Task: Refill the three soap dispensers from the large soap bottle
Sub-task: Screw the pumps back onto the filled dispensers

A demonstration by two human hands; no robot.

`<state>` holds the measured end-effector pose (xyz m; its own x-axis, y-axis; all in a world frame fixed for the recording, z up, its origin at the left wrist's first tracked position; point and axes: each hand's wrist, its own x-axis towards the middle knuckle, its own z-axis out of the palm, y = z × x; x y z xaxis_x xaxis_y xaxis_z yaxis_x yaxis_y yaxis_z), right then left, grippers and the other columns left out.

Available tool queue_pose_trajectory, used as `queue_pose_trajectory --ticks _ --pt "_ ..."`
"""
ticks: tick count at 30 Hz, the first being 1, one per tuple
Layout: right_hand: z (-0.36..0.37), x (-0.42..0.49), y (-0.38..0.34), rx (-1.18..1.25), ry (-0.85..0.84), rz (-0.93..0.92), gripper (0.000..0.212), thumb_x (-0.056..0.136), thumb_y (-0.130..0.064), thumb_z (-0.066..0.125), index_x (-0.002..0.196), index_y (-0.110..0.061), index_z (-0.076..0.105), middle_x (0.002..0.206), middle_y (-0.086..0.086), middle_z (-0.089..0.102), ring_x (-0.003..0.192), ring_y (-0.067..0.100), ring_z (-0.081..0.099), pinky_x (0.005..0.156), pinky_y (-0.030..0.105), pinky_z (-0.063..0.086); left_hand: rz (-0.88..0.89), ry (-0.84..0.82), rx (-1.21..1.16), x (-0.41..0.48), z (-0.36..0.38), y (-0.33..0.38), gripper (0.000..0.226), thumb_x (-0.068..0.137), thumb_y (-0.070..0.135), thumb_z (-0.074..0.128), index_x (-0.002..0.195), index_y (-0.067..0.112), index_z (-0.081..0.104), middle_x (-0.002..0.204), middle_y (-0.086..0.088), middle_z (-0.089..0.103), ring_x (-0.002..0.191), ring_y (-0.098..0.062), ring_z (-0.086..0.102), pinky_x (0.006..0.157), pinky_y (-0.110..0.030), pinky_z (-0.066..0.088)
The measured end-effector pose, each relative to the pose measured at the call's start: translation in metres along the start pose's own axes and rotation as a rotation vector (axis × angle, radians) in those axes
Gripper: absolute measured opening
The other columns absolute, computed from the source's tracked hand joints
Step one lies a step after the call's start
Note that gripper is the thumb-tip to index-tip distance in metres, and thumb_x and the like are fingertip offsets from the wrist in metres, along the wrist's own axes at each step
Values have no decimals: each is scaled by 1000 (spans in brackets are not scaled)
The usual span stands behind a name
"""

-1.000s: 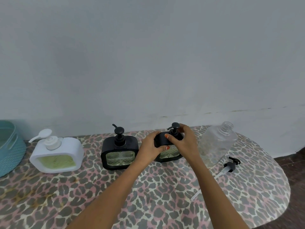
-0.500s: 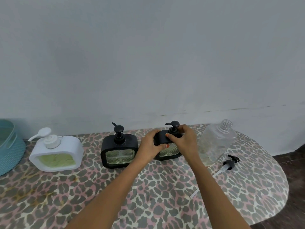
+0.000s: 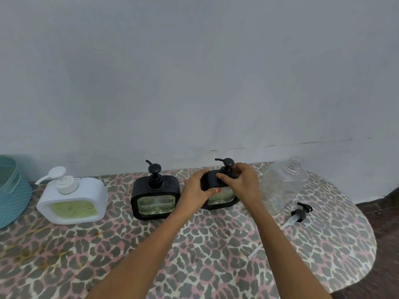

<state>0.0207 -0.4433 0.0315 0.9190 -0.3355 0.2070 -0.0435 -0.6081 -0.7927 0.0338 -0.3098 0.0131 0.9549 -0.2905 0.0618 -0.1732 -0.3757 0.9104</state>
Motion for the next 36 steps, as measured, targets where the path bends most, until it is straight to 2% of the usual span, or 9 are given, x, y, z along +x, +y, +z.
queue_pose_trajectory --ticks 4,9,14,22,24,27,29,32,36 --pt "1 -2 -4 -14 33 -15 30 74 -18 76 96 0 64 85 4 57 77 13 51 57 8 38 3 5 -6 0 1 -1 51 77 15 71 123 10 49 124 -7 54 116 -17 50 80 -9 30" --pt "-4 2 -3 -51 -80 -53 28 78 -14 70 104 -4 64 101 8 57 85 13 49 63 0 36 13 4 -16 0 0 -1 50 78 13 71 122 9 49 124 -9 55 110 -12 48 71 1 33" --pt "-2 4 -3 -38 -22 -4 31 76 -15 74 103 -3 66 103 14 63 93 23 59 69 15 36 15 24 -12 0 1 -2 52 78 13 70 125 7 47 127 -11 53 115 -18 48 75 -3 26" --pt "6 -2 -8 33 88 20 24 70 -17 78 86 -2 69 81 13 69 75 23 64 70 31 51 29 23 -3 0 2 -2 49 78 13 70 121 7 50 123 -11 55 106 -12 46 71 -1 29" --pt "9 -3 -8 53 106 32 24 70 -16 78 86 -1 68 78 11 68 72 21 63 67 27 51 30 24 -6 0 2 -3 48 78 13 70 121 8 50 123 -10 55 104 -11 46 74 -3 27" --pt "12 -5 -11 67 145 51 21 70 -15 78 83 -2 67 69 2 61 62 10 57 56 9 43 33 26 -9 0 3 -3 48 78 13 70 121 9 50 122 -9 55 100 -7 44 73 -2 29" --pt "13 -6 -12 69 170 58 17 70 -13 77 78 -5 64 65 1 58 56 6 52 52 7 40 31 26 -7 0 3 -3 48 78 13 70 121 8 50 122 -9 55 102 -9 46 73 -3 30" --pt "16 -7 -12 50 199 69 16 72 -15 75 77 -4 64 66 3 59 60 13 54 52 12 39 30 29 -6 1 4 -4 48 78 14 70 121 9 51 122 -10 55 107 -15 49 75 -5 27" --pt "21 -5 -7 41 194 93 25 72 -20 75 88 -5 63 87 12 63 80 23 59 72 29 48 35 21 5 1 3 -2 47 79 14 69 121 9 50 122 -9 55 102 -10 46 75 -5 27"
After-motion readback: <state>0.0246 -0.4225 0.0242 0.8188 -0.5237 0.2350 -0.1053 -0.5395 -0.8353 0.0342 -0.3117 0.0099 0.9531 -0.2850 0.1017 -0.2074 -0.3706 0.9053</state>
